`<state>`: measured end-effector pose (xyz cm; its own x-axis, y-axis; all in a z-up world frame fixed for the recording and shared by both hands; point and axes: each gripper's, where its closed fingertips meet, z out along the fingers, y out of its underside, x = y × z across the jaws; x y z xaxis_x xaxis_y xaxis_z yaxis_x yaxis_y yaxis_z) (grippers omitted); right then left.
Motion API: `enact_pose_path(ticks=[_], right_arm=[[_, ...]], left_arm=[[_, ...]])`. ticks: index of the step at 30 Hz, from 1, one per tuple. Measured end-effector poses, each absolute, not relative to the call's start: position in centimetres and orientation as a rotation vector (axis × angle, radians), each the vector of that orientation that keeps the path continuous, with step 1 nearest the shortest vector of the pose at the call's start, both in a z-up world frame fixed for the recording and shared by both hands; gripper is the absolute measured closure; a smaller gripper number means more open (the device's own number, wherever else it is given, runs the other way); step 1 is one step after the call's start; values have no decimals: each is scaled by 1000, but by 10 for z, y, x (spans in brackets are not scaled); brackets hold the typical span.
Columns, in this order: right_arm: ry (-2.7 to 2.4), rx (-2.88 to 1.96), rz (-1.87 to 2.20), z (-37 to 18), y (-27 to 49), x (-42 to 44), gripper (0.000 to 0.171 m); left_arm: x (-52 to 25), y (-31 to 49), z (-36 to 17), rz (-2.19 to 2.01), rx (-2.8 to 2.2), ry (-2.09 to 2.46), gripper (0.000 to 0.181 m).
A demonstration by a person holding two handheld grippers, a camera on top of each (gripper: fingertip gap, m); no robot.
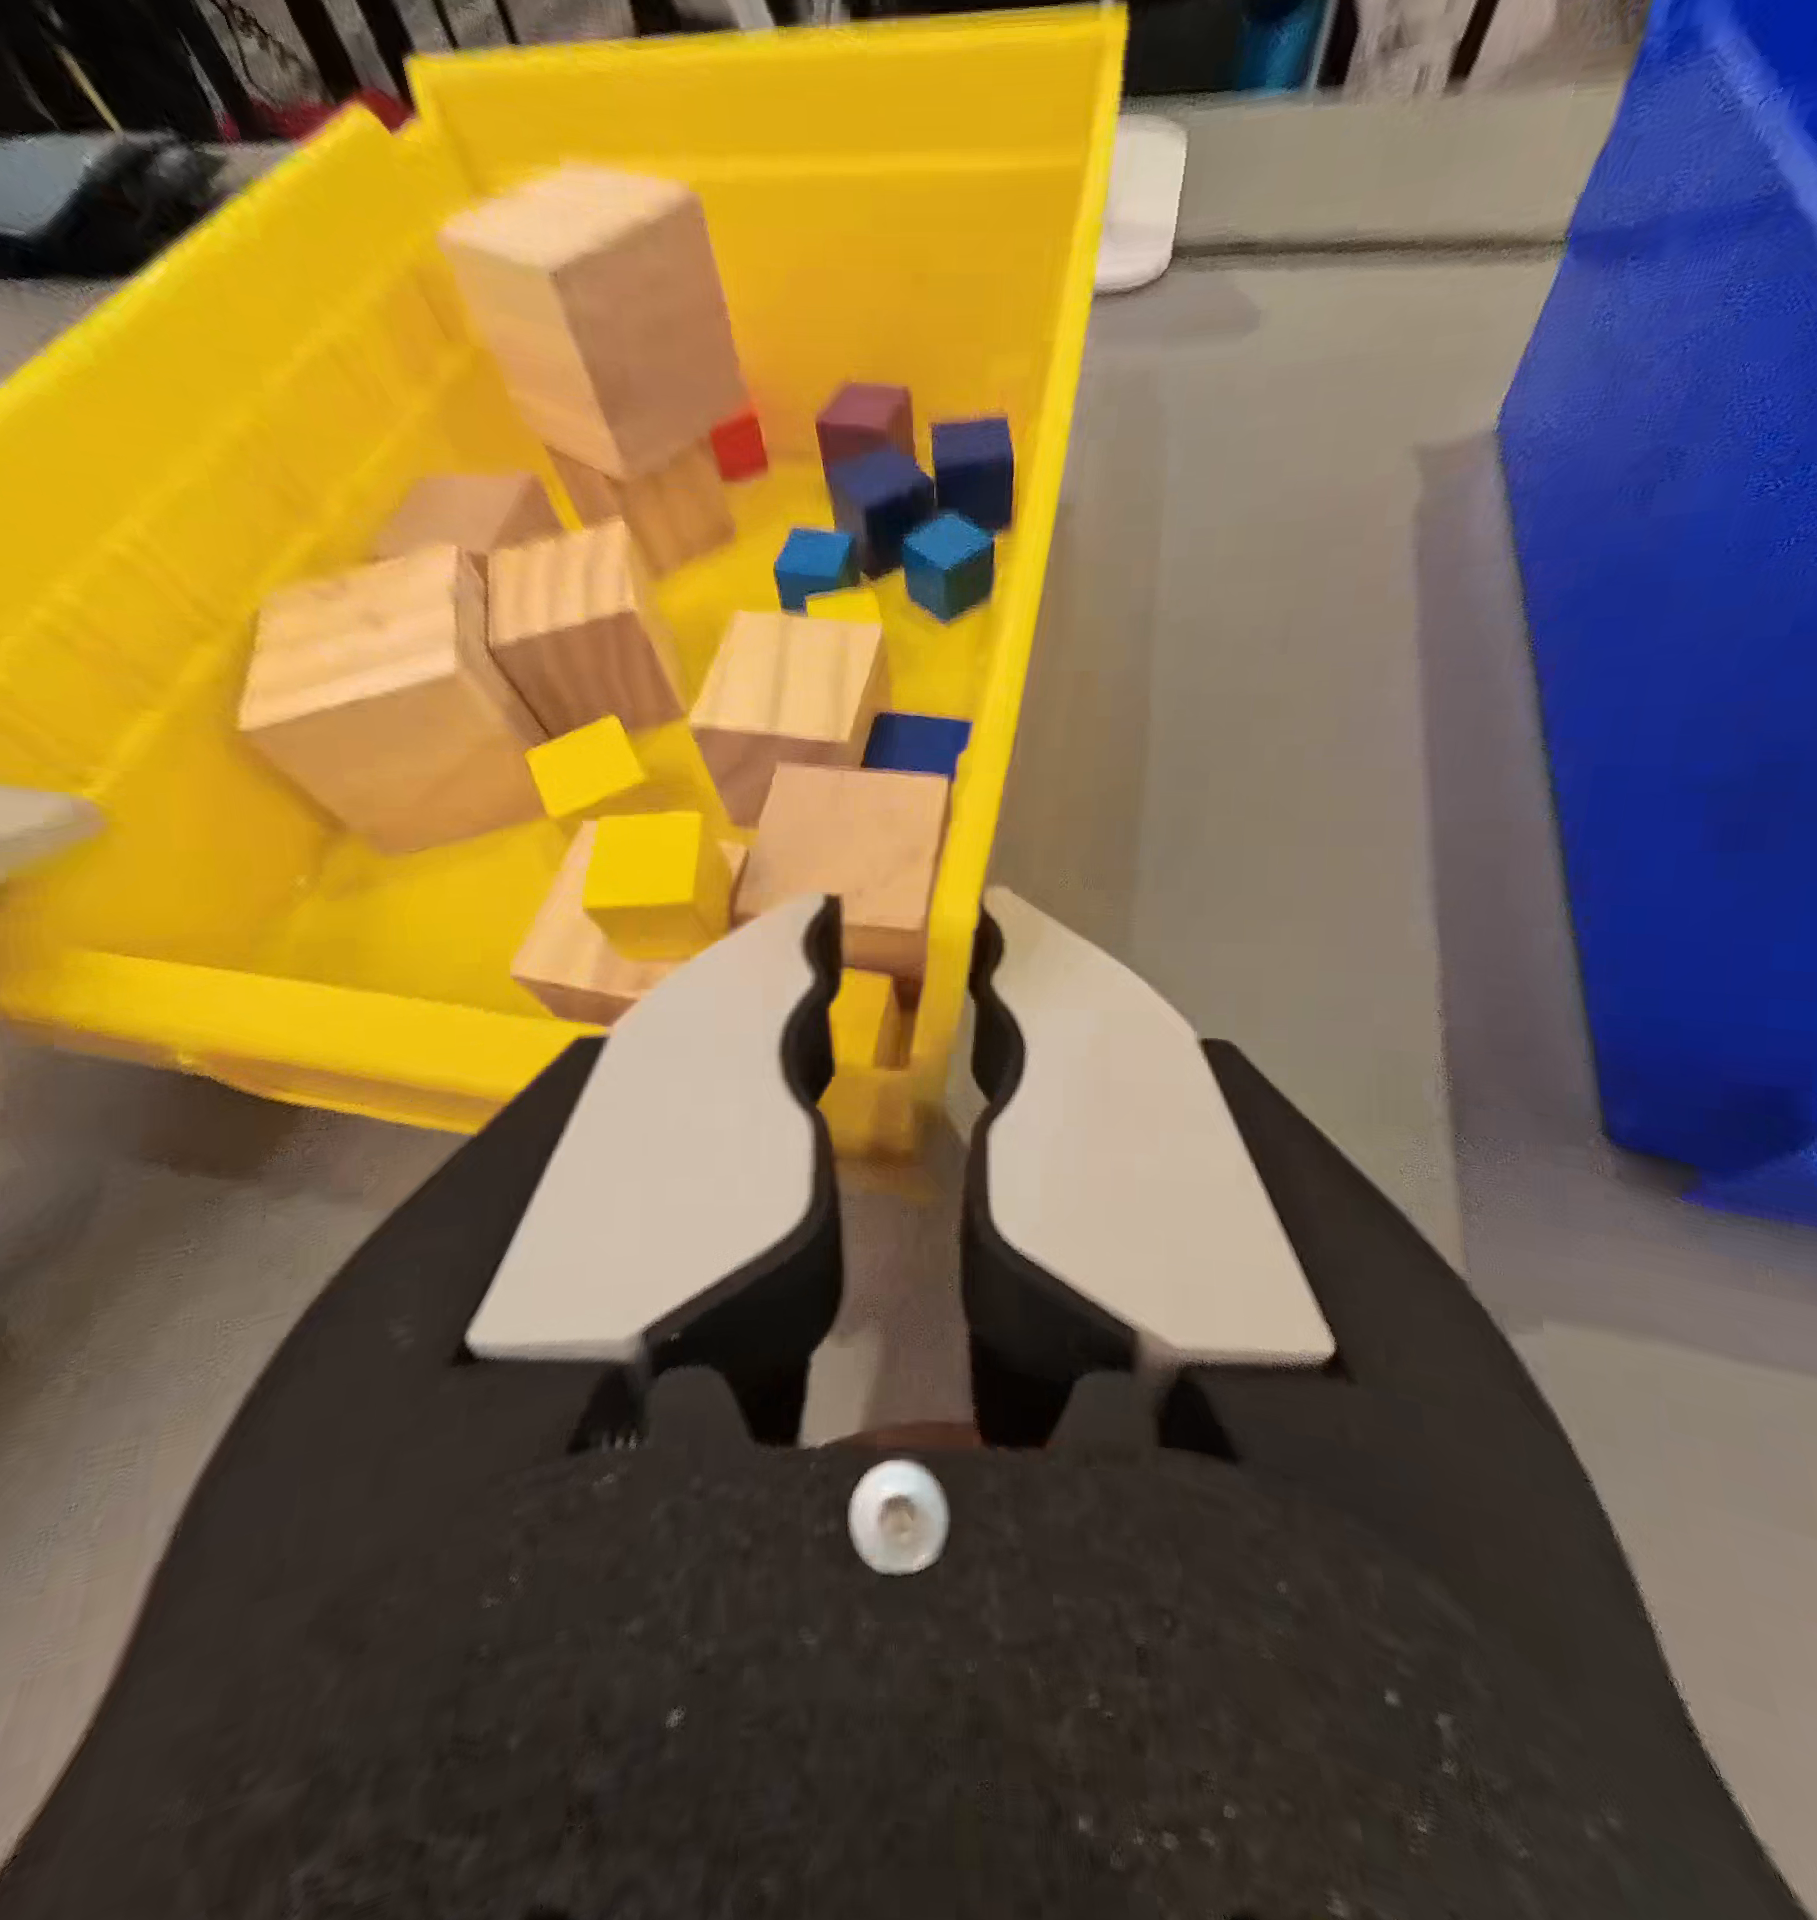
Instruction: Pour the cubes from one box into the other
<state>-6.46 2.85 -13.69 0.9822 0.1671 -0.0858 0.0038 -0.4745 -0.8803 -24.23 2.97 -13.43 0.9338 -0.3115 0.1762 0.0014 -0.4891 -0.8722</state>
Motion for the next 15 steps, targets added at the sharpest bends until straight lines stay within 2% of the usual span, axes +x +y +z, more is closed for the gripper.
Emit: enact_pose_path(ticks=[1, 3, 9, 15], right_arm=[[-96, -2059, 158, -135, 29, -61, 164], [-87, -2072, 81, -135, 29, -60, 167], [-19, -1952, 28, -113, 26, -91, 169], [-91, -1855, 83, -78, 42, -181, 169]], left_arm=[[-245, 33, -134, -343, -2056, 221, 166], [-250, 36, -133, -234, -2059, 236, 171], [-283, 41, -115, -172, -2033, 176, 179], [-374, 40, -78, -73, -1931, 100, 179]])
